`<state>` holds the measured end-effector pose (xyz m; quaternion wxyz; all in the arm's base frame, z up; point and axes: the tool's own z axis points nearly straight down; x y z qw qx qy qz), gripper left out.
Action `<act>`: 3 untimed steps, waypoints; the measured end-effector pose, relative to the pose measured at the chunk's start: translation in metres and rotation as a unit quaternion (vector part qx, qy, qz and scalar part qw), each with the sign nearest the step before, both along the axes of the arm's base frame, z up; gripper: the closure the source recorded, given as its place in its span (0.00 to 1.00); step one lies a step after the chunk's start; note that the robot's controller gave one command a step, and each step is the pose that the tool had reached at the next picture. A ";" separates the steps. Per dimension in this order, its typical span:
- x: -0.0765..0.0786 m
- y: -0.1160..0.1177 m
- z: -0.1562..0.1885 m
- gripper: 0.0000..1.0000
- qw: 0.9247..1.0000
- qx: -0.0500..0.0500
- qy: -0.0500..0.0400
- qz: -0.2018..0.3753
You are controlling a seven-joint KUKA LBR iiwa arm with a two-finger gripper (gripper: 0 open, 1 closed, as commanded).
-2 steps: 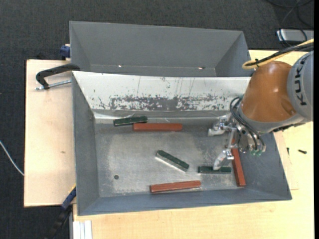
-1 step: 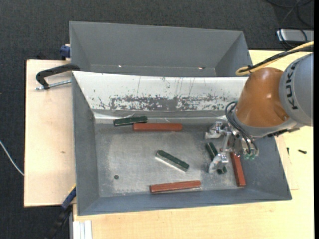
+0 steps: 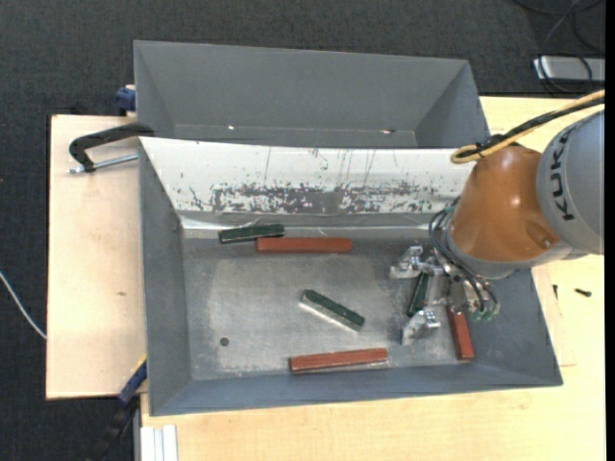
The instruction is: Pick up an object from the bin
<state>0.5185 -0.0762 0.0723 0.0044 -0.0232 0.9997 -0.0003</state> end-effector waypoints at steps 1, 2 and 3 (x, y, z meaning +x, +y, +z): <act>0.031 -0.069 0.002 1.00 0.974 -0.001 0.001 0.227; 0.031 -0.068 0.002 1.00 0.974 -0.001 0.001 0.227; 0.012 -0.021 0.164 1.00 0.976 -0.002 0.000 0.217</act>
Offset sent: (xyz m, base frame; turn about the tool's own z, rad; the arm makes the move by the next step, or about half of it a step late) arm 0.0000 0.0000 0.0000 0.0000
